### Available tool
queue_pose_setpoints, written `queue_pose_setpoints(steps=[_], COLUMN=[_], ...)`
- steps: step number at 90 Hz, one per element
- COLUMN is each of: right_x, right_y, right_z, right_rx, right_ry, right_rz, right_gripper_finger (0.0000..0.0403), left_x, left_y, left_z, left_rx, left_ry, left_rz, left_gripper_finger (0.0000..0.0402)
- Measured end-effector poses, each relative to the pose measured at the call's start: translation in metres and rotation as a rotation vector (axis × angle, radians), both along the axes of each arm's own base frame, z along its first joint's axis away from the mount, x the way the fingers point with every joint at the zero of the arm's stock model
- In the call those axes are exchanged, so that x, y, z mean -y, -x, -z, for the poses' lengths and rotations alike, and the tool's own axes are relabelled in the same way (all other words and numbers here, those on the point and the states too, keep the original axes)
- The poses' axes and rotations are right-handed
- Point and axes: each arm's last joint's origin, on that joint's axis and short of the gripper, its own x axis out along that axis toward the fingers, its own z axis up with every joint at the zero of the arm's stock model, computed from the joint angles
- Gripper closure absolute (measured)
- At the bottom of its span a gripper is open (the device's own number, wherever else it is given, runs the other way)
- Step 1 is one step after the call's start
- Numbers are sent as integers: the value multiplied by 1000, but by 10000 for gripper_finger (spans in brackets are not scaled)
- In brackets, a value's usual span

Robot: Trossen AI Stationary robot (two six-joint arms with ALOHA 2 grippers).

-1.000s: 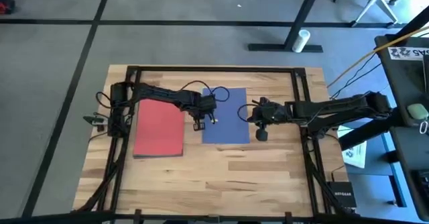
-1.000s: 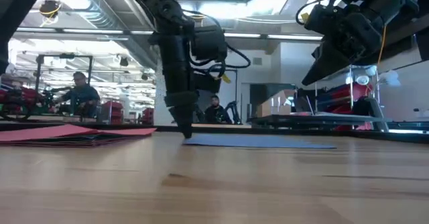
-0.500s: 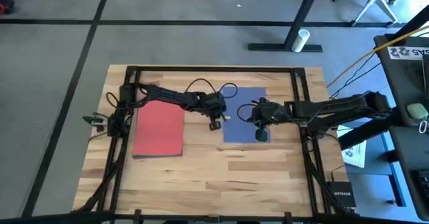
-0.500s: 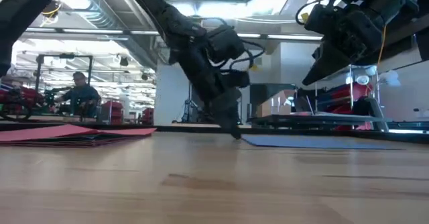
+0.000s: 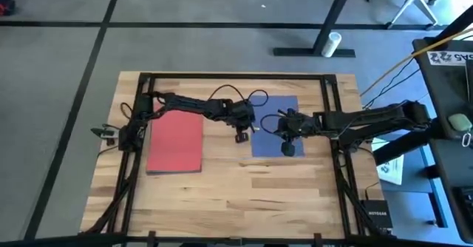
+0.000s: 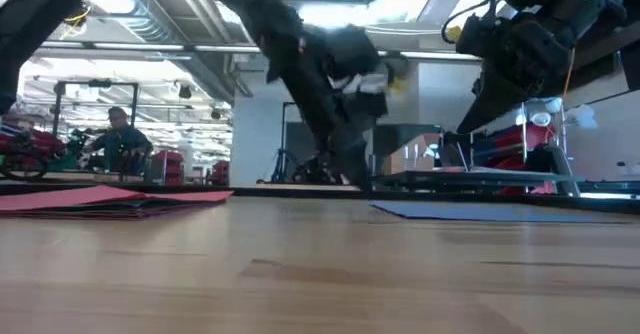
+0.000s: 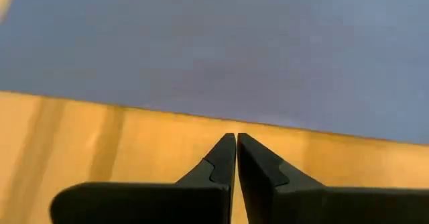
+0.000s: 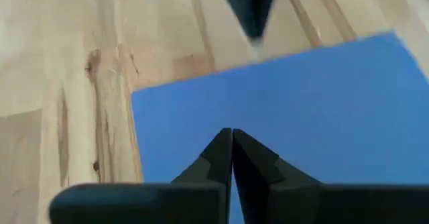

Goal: Organize paper
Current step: Move the blue paper to the top right of the table

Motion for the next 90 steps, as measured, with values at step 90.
queue_pose_setpoints(steps=[90], right_x=[35], right_y=[-22], right_z=[64], right_rx=[-182], right_ry=[-130], right_rz=[353], right_gripper_finger=[403], left_x=[37], left_y=[101], left_z=[14], left_rx=[616], left_ry=[193], left_rz=[-230], left_gripper_finger=[402])
